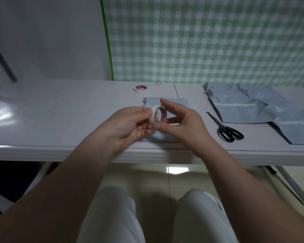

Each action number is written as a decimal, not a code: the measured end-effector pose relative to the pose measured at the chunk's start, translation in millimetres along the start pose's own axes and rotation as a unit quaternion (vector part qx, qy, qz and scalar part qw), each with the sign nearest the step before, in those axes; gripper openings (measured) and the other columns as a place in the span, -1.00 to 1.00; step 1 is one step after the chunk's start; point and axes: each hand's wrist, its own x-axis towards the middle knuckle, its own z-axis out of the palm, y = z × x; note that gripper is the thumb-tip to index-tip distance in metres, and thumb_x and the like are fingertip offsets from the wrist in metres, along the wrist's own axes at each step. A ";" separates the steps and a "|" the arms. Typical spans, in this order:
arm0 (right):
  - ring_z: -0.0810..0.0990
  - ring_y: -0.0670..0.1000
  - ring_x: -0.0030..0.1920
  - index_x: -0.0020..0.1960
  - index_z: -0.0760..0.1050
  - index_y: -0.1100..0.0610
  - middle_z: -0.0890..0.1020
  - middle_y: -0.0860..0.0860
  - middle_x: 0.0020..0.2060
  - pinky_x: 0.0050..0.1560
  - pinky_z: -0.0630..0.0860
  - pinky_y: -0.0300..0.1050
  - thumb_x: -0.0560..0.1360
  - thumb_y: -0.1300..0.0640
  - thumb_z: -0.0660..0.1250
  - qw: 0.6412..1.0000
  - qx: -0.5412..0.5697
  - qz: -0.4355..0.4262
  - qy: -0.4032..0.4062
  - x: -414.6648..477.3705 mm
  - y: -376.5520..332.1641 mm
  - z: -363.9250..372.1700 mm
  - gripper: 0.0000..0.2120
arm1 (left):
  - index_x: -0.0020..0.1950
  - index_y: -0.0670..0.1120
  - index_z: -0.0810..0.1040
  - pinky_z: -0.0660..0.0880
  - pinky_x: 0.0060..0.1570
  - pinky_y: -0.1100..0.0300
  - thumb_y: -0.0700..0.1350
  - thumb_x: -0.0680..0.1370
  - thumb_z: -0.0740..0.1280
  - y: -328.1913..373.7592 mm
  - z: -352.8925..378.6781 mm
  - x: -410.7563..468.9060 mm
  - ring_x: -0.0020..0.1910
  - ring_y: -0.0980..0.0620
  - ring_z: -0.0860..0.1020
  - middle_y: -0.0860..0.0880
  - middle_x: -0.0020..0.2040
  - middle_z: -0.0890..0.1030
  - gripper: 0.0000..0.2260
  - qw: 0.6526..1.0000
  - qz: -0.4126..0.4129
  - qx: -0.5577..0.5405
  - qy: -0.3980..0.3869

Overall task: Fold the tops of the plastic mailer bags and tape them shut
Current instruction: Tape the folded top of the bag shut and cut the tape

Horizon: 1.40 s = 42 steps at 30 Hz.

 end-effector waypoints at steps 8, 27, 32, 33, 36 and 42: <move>0.63 -0.07 -0.05 0.27 0.50 0.00 0.63 -0.18 0.00 -0.02 0.56 -0.29 0.27 0.15 0.57 0.999 0.020 -0.006 0.040 -23.8 2.1 3.8 -0.41 | 0.04 -0.10 0.56 0.43 -0.50 0.36 -0.26 0.57 0.25 -13.7 10.4 -12.1 -0.47 0.13 0.45 -0.06 -0.33 0.61 -0.86 0.993 -0.012 -0.114 0.025; 0.62 0.01 0.01 0.06 0.63 0.02 0.69 0.08 -0.04 -0.01 0.56 -0.21 0.27 0.09 0.51 0.975 0.222 0.006 0.021 -37.7 7.1 -9.4 -0.64 | 0.17 -0.26 0.58 0.57 -0.31 0.31 -0.27 0.51 0.26 -33.8 10.6 -24.0 -0.18 0.08 0.63 -0.16 0.01 0.66 -0.74 0.989 -0.040 -0.144 -0.012; 0.63 0.00 -0.02 0.08 0.59 0.10 0.68 0.04 -0.06 0.01 0.56 -0.08 0.36 0.09 0.42 0.942 0.324 0.088 -0.004 -40.1 6.8 -6.7 -0.70 | 0.18 -0.20 0.58 0.56 -0.28 0.31 -0.31 0.56 0.24 -36.0 15.8 -28.1 -0.15 0.07 0.64 -0.13 -0.03 0.67 -0.76 0.997 0.020 -0.078 -0.015; 0.63 -0.03 -0.07 0.06 0.59 0.11 0.67 0.02 -0.09 -0.03 0.56 -0.11 0.36 0.06 0.40 0.936 0.336 0.105 -0.015 -41.1 7.0 -6.0 -0.71 | 0.17 -0.18 0.59 0.56 -0.28 0.30 -0.32 0.57 0.22 -36.6 16.8 -29.0 -0.14 0.06 0.64 -0.13 -0.04 0.67 -0.76 0.997 0.047 -0.061 -0.010; 0.61 -0.12 -0.18 -0.10 0.56 0.09 0.63 -0.05 -0.22 -0.19 0.53 -0.25 0.39 0.00 0.29 0.925 0.347 0.149 -0.044 -45.6 7.6 -6.1 -0.80 | 0.05 0.02 0.65 0.56 -0.19 0.28 -0.34 0.56 0.23 -39.2 17.4 -32.1 -0.04 0.05 0.65 -0.09 -0.01 0.66 -0.69 0.990 0.138 0.032 0.007; 0.55 -0.07 -0.19 -0.28 0.60 0.06 0.52 -0.02 -0.37 -0.14 0.49 -0.15 0.39 0.03 0.26 0.913 0.363 0.171 -0.066 -50.4 5.8 -11.8 -0.82 | 0.09 0.13 0.62 0.52 -0.06 0.29 -0.24 0.52 0.31 -40.1 21.5 -38.8 -0.02 0.10 0.60 0.03 -0.02 0.65 -0.70 0.914 0.281 0.293 0.012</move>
